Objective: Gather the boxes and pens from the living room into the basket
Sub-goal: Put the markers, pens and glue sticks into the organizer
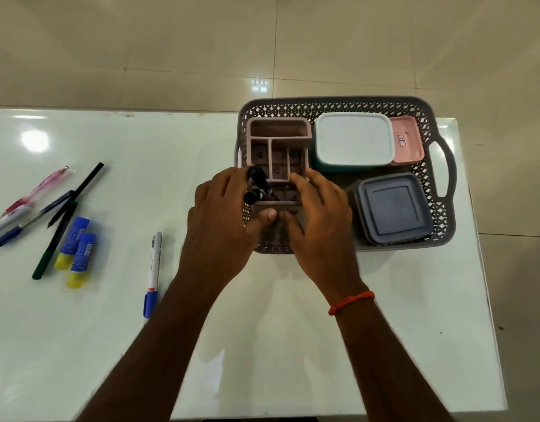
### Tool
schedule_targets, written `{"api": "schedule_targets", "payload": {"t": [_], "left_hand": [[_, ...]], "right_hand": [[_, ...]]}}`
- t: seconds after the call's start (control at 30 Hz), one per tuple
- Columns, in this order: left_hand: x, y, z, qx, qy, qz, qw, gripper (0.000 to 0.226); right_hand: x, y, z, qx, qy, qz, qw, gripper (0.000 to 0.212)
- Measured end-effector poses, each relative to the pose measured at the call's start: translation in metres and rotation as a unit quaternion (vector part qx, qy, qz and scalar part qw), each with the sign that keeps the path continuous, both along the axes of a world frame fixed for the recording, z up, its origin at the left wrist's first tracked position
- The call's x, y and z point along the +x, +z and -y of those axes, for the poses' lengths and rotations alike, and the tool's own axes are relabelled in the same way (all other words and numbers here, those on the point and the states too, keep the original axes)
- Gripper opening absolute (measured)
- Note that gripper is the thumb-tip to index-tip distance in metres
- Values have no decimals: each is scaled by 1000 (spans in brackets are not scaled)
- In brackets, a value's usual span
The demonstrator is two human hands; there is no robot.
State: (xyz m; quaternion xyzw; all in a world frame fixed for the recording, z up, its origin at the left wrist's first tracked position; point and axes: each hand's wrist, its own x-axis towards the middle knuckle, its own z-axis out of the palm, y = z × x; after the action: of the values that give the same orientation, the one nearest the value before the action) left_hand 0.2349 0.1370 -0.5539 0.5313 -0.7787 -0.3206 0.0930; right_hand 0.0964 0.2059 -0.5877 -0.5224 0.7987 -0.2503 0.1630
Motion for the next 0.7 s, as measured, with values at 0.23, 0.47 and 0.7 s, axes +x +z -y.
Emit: {"api": "schedule_targets", "payload": {"t": [0.23, 0.47, 0.7], "left_hand": [[18, -11, -7, -45, -40, 23, 998, 26], [27, -7, -30, -51, -96, 27, 994, 35], [40, -12, -59, 26, -71, 9, 997, 56]], "right_hand": [[-13, -2, -12, 11, 54, 13, 998, 45], [-20, 6, -38, 69, 118, 13, 991, 46], [-21, 15, -47, 55, 96, 60, 992, 44]]}}
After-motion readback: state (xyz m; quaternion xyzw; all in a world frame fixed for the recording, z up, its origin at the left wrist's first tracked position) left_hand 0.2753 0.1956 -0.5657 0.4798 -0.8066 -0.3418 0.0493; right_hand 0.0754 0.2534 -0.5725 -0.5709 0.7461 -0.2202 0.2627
